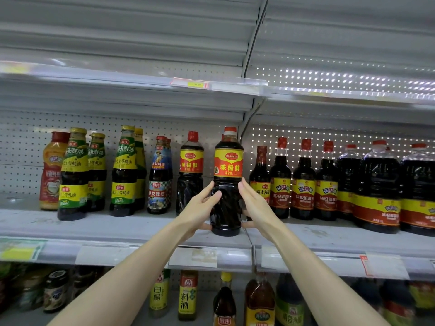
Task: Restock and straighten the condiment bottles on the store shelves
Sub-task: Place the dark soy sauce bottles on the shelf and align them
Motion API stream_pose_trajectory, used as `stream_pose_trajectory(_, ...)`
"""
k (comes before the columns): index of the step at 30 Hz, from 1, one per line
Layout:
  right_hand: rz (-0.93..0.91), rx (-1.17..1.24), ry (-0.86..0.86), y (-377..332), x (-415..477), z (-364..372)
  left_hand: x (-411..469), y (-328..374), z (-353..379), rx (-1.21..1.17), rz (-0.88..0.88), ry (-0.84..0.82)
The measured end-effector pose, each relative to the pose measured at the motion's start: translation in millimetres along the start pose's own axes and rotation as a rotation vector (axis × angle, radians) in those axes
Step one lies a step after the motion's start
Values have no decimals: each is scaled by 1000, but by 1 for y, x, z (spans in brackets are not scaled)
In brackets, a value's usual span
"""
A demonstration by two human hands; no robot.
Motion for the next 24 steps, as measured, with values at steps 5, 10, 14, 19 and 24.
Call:
stream_pose_trajectory(5, 4, 16, 5, 4, 5, 1, 3, -1, 3, -10, -4, 2)
stream_pose_trajectory(10, 0, 29, 3, 7, 11, 1, 7, 1, 3, -17, 2, 14)
stream_pose_trajectory(14, -7, 23, 10, 9, 13, 1, 10, 0, 2, -21, 6, 19)
stream_pose_trajectory(19, 42, 61, 12, 13, 16, 1, 14, -1, 2, -18, 3, 16)
stream_pose_trajectory(24, 41, 54, 17, 14, 19, 2, 18, -2, 1, -33, 0, 16)
Point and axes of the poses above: each hand's wrist, its own x-axis towards the middle knuckle, its own z-axis out of the palm, y = z × x, the point moved 5 cm from there along x, towards the middle knuckle, and after that the axes turned 7 degrees about -z, right-handed, at the moved point
